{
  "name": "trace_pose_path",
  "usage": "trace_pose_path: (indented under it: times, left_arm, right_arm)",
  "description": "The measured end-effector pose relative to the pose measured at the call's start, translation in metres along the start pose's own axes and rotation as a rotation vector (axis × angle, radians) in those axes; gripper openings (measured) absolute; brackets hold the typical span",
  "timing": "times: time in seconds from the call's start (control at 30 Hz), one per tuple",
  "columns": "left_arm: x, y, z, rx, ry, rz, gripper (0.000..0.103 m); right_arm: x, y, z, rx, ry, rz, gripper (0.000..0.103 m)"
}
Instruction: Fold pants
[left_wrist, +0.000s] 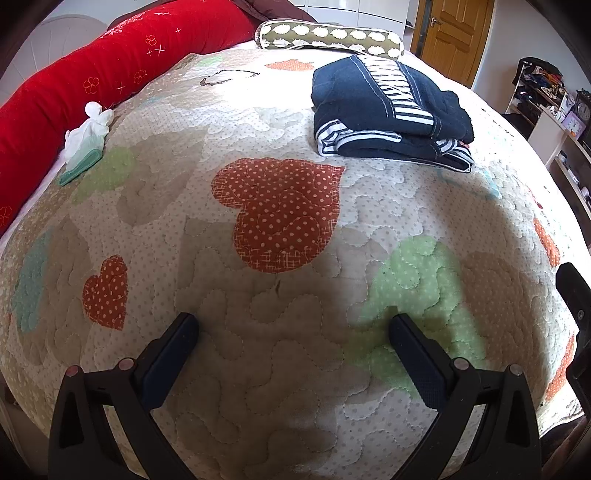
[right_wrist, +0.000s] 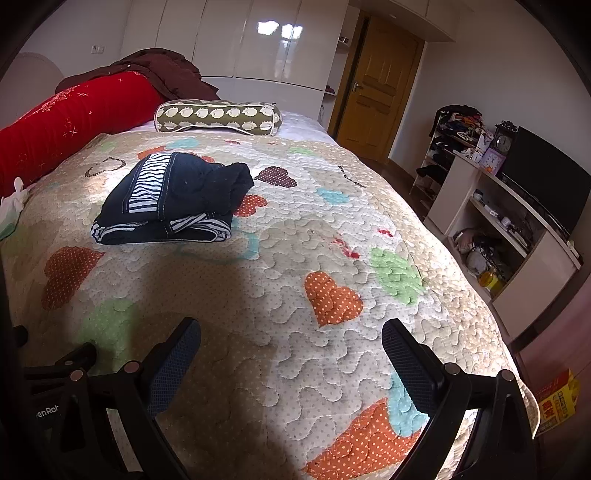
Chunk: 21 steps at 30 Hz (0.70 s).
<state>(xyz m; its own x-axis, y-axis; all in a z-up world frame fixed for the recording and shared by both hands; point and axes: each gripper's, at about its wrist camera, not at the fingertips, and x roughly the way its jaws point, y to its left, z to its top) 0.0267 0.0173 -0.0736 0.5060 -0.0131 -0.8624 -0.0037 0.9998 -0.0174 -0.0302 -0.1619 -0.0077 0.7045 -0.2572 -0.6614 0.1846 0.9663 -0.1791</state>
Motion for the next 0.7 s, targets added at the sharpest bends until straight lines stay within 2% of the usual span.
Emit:
trace_pose_path:
  times: [0.23, 0.5, 0.63, 0.7]
  left_arm:
    - [-0.001, -0.008, -0.005, 0.01, -0.031, 0.044, 0.103]
    - [-0.005, -0.007, -0.005, 0.046, -0.048, 0.034, 0.103]
    - [-0.017, 0.0, 0.0, 0.033, -0.036, -0.003, 0.102]
    - [-0.028, 0.004, 0.003, 0.025, -0.062, -0.009, 0.102]
  right_arm:
    - [0.005, -0.003, 0.002, -0.002, -0.016, 0.01, 0.1]
    - [0.029, -0.019, 0.007, 0.075, 0.034, 0.037, 0.1]
    - [0.037, -0.03, 0.019, 0.118, 0.023, 0.142, 0.1]
    - [0.045, -0.035, 0.031, 0.127, 0.042, 0.21, 0.1]
